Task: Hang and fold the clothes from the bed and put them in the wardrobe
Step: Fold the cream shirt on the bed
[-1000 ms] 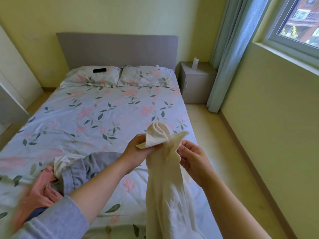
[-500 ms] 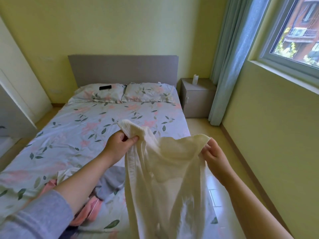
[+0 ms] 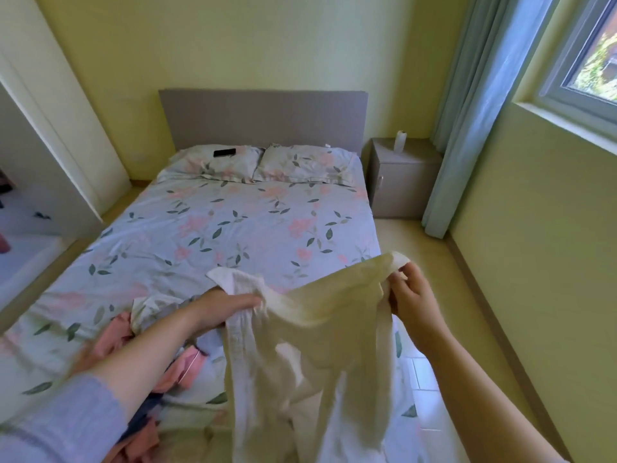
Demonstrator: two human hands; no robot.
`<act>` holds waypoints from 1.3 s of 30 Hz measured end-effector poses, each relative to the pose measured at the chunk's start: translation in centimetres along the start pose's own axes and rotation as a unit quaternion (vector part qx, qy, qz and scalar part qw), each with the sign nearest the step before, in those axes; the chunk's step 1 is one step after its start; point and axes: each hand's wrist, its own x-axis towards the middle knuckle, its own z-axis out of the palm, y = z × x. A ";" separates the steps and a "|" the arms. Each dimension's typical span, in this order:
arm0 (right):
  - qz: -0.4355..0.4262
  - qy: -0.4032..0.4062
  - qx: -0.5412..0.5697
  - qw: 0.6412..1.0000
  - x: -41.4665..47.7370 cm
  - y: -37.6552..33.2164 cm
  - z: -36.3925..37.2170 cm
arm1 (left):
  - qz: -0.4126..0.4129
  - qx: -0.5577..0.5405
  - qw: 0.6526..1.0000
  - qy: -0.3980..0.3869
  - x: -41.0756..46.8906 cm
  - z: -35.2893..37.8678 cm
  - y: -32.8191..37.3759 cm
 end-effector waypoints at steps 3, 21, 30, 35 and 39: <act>0.014 -0.085 0.028 0.996 -1.4 -0.5 -0.2 | 0.022 -0.128 0.991 0.025 -1.0 -0.1 1.3; -0.261 0.099 -0.223 0.934 -8.8 -11.0 5.0 | 0.265 -0.021 0.946 0.188 -14.2 -6.0 4.6; -0.363 0.215 -0.259 0.869 -17.0 -20.7 5.3 | 0.376 -0.004 0.901 0.216 -23.7 -8.0 8.5; -0.399 0.220 -0.267 0.850 -22.0 -23.5 4.3 | 0.449 0.047 0.859 0.242 -29.5 -8.1 9.7; -0.404 0.217 -0.276 0.845 -23.8 -23.8 4.1 | 0.464 0.079 0.850 0.237 -30.8 -8.0 9.4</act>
